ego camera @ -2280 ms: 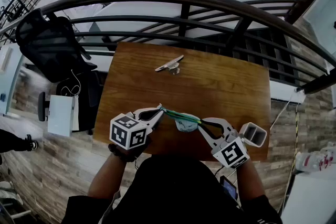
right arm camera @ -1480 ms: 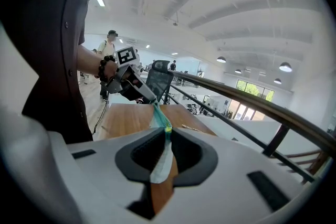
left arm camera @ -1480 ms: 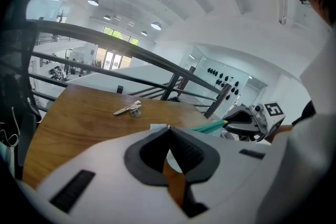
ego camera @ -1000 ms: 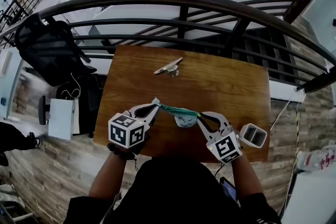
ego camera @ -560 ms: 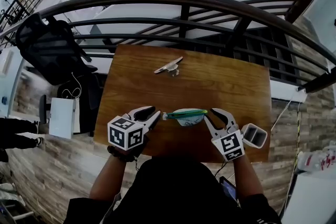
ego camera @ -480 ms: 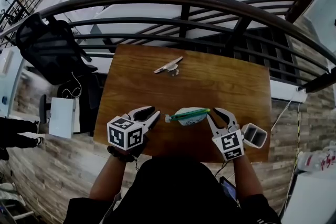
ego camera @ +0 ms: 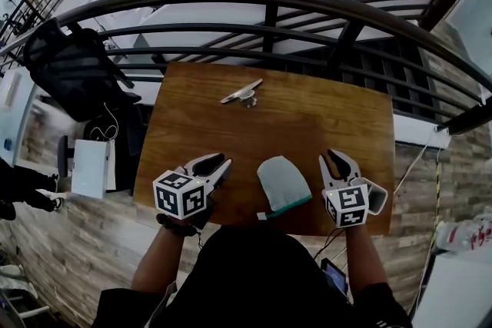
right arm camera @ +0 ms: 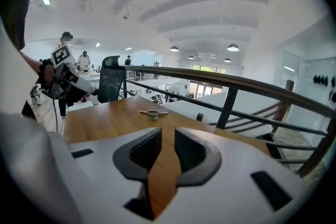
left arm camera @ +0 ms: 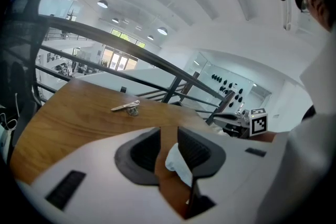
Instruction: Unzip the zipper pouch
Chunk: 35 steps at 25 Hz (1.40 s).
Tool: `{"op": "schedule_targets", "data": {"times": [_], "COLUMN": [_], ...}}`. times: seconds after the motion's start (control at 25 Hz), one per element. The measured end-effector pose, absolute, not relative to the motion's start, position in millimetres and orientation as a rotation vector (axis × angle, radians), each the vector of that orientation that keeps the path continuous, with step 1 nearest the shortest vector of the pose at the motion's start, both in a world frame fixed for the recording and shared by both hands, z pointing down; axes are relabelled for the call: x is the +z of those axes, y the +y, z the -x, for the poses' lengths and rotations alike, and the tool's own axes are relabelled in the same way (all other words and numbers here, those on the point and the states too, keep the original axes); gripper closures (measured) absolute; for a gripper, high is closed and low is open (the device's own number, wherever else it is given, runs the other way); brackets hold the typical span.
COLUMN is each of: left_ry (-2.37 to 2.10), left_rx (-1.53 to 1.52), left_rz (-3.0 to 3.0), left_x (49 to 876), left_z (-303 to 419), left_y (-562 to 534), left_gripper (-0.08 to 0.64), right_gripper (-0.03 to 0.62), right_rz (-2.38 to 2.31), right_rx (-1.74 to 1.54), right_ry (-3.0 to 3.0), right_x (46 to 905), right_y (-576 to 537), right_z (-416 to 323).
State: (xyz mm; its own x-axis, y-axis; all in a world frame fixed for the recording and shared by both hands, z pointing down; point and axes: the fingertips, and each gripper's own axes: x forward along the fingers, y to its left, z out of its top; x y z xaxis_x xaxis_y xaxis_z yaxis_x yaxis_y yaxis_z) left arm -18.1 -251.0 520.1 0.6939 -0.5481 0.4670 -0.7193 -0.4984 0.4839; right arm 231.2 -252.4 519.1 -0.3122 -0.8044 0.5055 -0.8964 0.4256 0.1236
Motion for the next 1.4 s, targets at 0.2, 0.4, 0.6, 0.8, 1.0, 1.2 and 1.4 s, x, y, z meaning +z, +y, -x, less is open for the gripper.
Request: {"op": "schedule_targets", "data": {"times": [0.2, 0.4, 0.6, 0.8, 1.0, 1.2, 1.4], "left_ry": [-1.014, -1.142, -1.324, -1.438, -1.446, -1.42, -1.427], "left_rx": [0.261, 0.11, -0.013, -0.056, -0.091, -0.147, -0.174], "left_rz": [-2.24, -2.236, -2.245, -2.329, -2.41, -2.459, -2.461], "left_x": [510, 493, 472, 453, 428, 416, 414], "left_z": [9, 17, 45, 72, 92, 122, 160], "left_y": [-241, -227, -200, -171, -154, -119, -84], "left_gripper": [0.453, 0.454, 0.484, 0.526, 0.54, 0.541, 0.541], "right_gripper": [0.523, 0.537, 0.558, 0.569, 0.589, 0.595, 0.597], "right_rz": [-1.419, -1.403, -1.4, -1.419, -1.53, -1.615, -1.654], "right_rx": [0.251, 0.24, 0.254, 0.212, 0.189, 0.185, 0.149], "right_ry": [-2.248, -2.345, -2.434, -2.474, -2.492, -2.515, -2.522], "right_x": [515, 503, 498, 486, 452, 439, 428], "right_y": [-243, -236, -221, -191, -165, -120, -73], "right_z": [-233, -236, -229, -210, -192, -163, -131]}}
